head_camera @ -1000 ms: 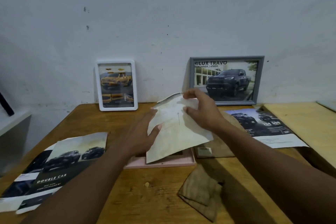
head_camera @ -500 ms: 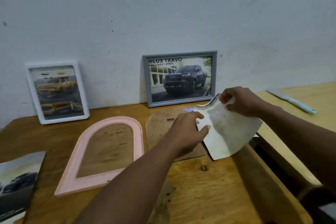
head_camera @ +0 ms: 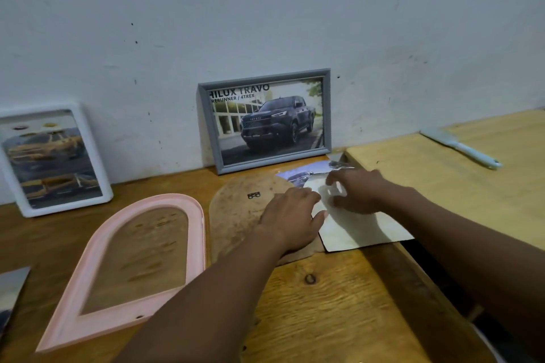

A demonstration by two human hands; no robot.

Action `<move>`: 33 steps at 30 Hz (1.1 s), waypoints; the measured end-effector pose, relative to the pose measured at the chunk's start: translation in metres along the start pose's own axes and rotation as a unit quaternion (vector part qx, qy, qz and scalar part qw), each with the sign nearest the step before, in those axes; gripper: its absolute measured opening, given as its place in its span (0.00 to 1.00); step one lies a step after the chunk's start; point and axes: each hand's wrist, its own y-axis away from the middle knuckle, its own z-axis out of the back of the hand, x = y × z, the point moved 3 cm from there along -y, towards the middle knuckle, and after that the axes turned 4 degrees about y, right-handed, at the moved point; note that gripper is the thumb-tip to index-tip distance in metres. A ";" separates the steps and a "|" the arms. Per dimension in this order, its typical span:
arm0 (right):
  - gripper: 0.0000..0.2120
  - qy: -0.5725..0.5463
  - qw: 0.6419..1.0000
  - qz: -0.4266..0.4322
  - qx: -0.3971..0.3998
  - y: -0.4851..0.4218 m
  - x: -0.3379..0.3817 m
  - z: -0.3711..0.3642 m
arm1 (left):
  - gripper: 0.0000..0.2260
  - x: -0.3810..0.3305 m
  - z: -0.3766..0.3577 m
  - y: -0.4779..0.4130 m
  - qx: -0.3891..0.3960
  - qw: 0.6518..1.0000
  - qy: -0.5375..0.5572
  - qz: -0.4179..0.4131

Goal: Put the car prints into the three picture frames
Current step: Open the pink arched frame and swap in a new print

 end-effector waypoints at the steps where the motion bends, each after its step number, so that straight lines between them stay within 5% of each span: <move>1: 0.23 -0.061 0.998 0.004 0.005 0.001 0.007 -0.005 | 0.20 0.002 -0.001 0.002 0.002 1.000 -0.006 -0.002; 5: 0.21 -0.154 0.988 0.027 -0.013 0.010 0.021 -0.018 | 0.25 0.015 -0.001 0.011 0.019 1.000 -0.017 -0.008; 18: 0.14 -0.140 0.988 0.031 -0.051 0.012 0.048 -0.024 | 0.25 0.029 0.009 0.033 0.019 0.999 0.043 0.021; 23: 0.15 -0.149 0.988 0.007 -0.037 0.009 0.053 -0.017 | 0.20 0.028 0.017 0.036 -0.040 0.981 0.173 0.076; 33: 0.17 -0.243 0.965 0.070 -0.077 0.001 0.146 0.035 | 0.23 0.094 0.090 0.100 -0.074 0.970 0.140 0.186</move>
